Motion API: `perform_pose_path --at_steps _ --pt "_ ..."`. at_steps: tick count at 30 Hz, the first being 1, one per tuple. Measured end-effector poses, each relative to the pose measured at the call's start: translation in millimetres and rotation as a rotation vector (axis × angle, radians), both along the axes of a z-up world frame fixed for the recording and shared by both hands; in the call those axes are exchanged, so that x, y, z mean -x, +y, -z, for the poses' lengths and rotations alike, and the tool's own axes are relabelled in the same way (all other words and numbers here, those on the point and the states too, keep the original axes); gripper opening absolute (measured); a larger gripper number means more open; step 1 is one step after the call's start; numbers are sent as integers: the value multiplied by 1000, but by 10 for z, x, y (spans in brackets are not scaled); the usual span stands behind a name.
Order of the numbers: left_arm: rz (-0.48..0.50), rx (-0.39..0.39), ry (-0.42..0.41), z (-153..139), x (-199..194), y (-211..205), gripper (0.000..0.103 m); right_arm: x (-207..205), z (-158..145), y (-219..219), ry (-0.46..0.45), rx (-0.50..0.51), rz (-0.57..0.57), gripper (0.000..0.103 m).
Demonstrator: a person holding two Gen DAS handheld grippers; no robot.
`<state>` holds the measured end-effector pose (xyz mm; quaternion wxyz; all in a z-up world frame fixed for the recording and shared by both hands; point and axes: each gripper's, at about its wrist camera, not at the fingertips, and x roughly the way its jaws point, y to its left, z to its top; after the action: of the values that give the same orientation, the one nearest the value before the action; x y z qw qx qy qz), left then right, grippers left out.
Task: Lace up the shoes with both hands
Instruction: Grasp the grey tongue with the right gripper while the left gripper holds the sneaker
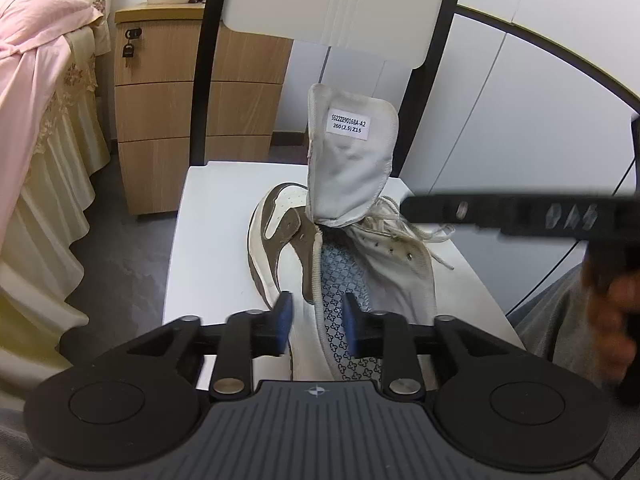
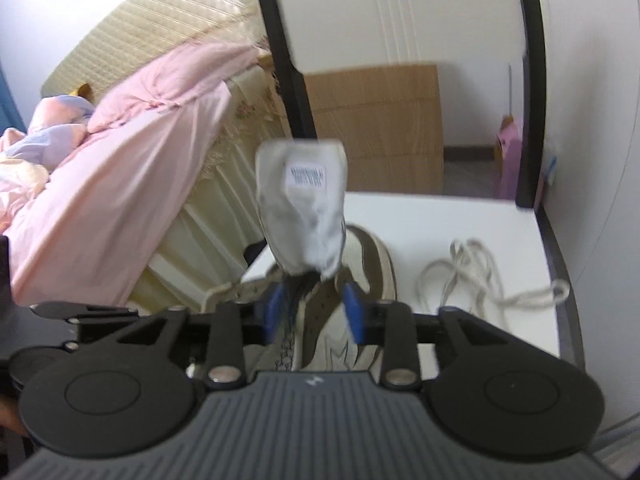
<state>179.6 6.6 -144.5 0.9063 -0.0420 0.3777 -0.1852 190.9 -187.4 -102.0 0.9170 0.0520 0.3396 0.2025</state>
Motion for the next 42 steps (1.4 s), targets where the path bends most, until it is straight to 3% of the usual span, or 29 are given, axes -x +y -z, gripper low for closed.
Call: perform_pose_path --at_steps 2,4,7,10,15,19,20,24,27,29,33,34,42 --pt "5 3 -9 -26 19 -1 34 -67 -131 3 -21 35 -56 56" --pt "8 16 -23 -60 35 8 35 -173 -297 53 -56 110 -129 59" --pt "7 27 -53 -110 63 11 48 -396 -561 216 -106 264 -262 68" --pt "4 25 -67 -127 60 1 48 -650 -724 414 -136 417 -404 72" --pt "7 11 -59 -104 24 -47 48 -1092 -696 733 -47 617 -646 75" --pt "13 3 -54 -80 -15 -83 40 -1271 -608 888 -25 705 -763 80" --pt "8 7 -45 -65 -49 -76 32 -1315 -580 915 -23 727 -772 81" --pt "-17 30 -5 -16 -167 -8 16 -1398 -506 1012 -10 746 -813 81" --pt "-28 65 22 -9 -181 75 13 -1349 -502 1077 -2 738 -852 68" --pt "-24 73 25 -18 -158 97 13 -1301 -517 1097 24 723 -861 45" --pt "-12 70 8 -38 -110 131 13 -1101 -591 1093 27 713 -853 30" --pt "-10 75 12 -36 -115 134 13 -1044 -617 1089 26 702 -854 22" --pt "19 63 5 -20 -22 170 14 -533 -451 1097 75 689 -899 17"
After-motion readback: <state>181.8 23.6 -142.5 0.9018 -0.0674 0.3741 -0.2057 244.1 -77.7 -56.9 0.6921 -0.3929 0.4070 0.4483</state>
